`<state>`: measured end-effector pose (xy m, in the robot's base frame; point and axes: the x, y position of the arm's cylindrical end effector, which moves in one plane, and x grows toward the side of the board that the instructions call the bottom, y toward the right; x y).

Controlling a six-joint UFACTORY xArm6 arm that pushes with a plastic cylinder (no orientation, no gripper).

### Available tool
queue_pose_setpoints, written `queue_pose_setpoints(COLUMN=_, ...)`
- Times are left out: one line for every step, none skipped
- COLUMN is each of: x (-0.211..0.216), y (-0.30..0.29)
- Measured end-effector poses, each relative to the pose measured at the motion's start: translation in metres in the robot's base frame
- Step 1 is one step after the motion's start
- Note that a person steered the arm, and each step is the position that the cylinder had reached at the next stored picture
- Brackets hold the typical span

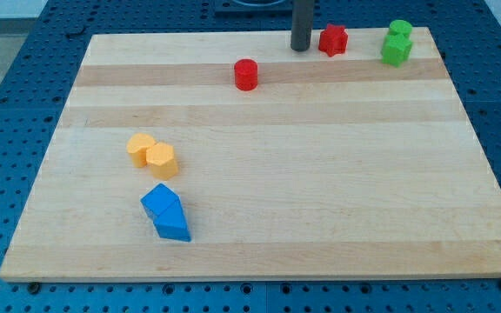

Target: Push the red star to the left side of the green circle

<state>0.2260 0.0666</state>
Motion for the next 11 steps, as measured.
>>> queue_pose_setpoints(x=-0.006, y=0.025)
queue_pose_setpoints(x=-0.006, y=0.069)
queue_pose_setpoints(x=-0.006, y=0.081)
queue_pose_setpoints(x=0.001, y=0.042)
queue_pose_setpoints(x=0.029, y=0.003)
queue_pose_setpoints(x=0.056, y=-0.001)
queue_pose_setpoints(x=0.056, y=0.021)
queue_pose_setpoints(x=0.049, y=0.044)
queue_pose_setpoints(x=0.037, y=0.065)
queue_pose_setpoints(x=0.024, y=0.086)
queue_pose_setpoints(x=0.010, y=0.104)
